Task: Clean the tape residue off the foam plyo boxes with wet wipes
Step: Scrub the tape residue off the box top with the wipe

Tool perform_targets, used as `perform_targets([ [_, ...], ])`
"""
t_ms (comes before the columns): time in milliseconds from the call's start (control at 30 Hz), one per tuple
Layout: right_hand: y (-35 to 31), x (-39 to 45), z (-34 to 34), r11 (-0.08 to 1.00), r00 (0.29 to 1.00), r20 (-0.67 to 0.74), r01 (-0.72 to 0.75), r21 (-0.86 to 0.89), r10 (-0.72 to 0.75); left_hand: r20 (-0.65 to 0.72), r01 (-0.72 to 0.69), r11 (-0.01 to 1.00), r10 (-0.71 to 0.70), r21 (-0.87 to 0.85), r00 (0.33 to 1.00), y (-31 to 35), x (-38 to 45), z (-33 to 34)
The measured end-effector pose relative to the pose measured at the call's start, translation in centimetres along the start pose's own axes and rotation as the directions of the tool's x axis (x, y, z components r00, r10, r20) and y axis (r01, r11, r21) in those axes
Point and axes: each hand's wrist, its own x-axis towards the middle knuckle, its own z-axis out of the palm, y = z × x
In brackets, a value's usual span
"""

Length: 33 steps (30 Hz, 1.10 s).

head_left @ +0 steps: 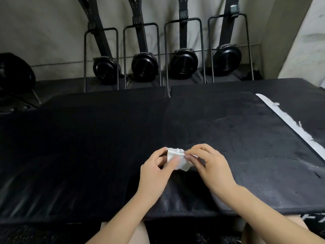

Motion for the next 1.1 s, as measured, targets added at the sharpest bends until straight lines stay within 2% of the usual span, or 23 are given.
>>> perform_targets([
  [167, -1.0, 0.4, -0.3, 0.961, 0.989, 0.015, -0.146, 0.235, 0.146, -0.003, -0.028, 1.0, 0.028, -0.002, 1.0, 0.8, 0.6, 0.2],
  [300, -2.6, 0.2, -1.3, 0.799, 0.919, 0.093, -0.379, 0.467, 0.382, -0.058, -0.037, 0.999, 0.035, -0.029, 0.998, 1.1, 0.2, 0.5],
  [433, -3.3, -0.2, -2.4, 0.801, 0.933, 0.119, -0.353, 0.484, 0.339, 0.002, -0.095, 0.99, 0.096, -0.104, 0.995, 2.4, -1.3, 0.4],
  [533, -3.5, -0.6, -3.0, 0.857, 0.945, 0.156, -0.326, 0.4, 0.287, 0.038, -0.079, 0.987, 0.085, -0.141, 0.996, 2.7, -1.7, 0.3],
  [733, -3.0, -1.0, -3.2, 0.972, 0.983, 0.047, -0.182, 0.147, 0.176, -0.015, -0.087, 0.996, 0.087, 0.003, 0.996, 2.2, -1.9, 0.0],
  [800, -3.1, -0.9, -3.4, 0.955, 0.963, 0.113, -0.259, 0.146, 0.244, -0.045, -0.125, 0.988, 0.129, 0.086, 0.991, 2.1, -2.1, -0.1],
  [867, -3.2, -0.8, -3.9, 0.911, 0.925, 0.228, -0.351, 0.215, 0.302, -0.056, -0.173, 0.967, 0.186, 0.186, 0.981, 2.0, -2.2, -0.3],
  [967, -3.0, -0.6, -3.9, 0.863, 0.865, 0.372, -0.441, 0.246, 0.336, 0.002, -0.186, 0.934, 0.195, 0.305, 0.981, 1.1, -2.0, -0.3],
  [1100, -0.7, -0.9, -1.6, 0.921, 0.837, 0.409, -0.39, -0.018, 0.363, 0.089, -0.083, 0.918, 0.053, 0.389, 0.995, -1.2, -1.1, 0.3],
])
